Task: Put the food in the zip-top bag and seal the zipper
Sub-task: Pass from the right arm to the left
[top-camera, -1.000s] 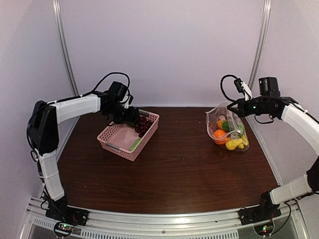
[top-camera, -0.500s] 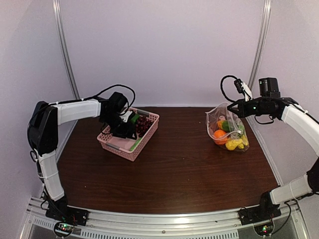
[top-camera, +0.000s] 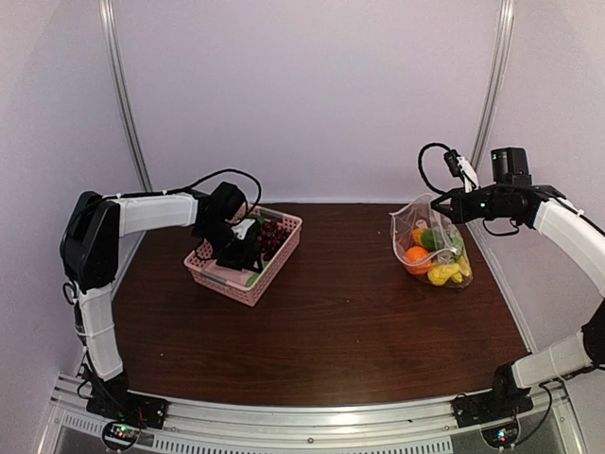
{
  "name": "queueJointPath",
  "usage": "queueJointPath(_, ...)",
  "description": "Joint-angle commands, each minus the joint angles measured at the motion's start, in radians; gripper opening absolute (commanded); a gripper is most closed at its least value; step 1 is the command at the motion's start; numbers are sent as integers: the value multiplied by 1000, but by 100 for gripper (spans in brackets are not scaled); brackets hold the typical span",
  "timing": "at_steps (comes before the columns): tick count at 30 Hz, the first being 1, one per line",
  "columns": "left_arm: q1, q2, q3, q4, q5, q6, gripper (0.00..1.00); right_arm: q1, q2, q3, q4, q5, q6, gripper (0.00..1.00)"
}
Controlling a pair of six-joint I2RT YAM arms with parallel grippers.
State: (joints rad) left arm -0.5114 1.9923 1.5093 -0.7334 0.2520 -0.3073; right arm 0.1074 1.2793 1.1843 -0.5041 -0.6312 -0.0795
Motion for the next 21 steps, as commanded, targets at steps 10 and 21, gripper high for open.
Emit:
queueJointPath(10,-17,41,0,22,2,15,67,7,-32,-32,24,-7,0,0)
queueJointPath(21,-28,-22,29,3,-156,19,73,13,-37,-47,26,-28,2,0)
